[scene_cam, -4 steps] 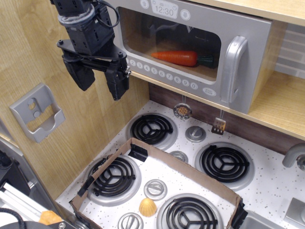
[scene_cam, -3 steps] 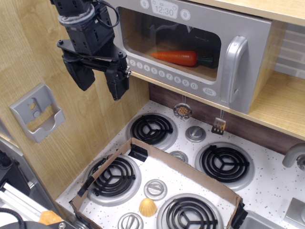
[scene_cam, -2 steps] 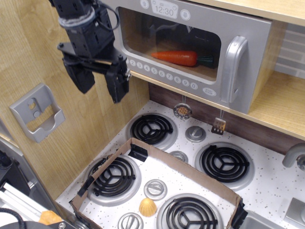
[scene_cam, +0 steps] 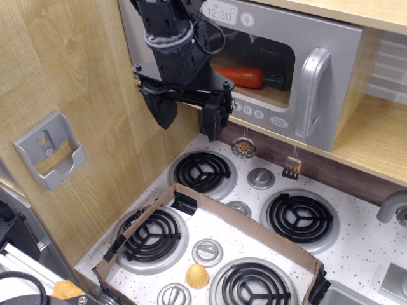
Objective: Open microwave
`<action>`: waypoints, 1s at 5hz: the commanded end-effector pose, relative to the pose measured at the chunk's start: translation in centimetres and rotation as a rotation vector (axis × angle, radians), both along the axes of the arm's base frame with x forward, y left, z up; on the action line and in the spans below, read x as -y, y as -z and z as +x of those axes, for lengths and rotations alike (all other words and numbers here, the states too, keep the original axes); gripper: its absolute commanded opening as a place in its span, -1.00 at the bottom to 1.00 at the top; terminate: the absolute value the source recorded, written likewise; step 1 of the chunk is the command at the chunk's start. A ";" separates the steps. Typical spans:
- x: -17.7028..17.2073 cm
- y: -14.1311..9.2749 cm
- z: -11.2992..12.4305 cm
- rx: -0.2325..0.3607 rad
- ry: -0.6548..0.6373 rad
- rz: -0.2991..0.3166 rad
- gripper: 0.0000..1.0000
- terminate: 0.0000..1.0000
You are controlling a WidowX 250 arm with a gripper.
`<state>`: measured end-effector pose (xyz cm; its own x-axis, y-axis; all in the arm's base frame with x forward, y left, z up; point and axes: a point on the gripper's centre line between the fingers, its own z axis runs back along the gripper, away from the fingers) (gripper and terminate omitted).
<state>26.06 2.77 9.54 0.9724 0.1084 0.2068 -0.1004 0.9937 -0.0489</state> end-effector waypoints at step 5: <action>7.3 -0.7 7.3 0.153 0.124 -0.034 1.00 -1.00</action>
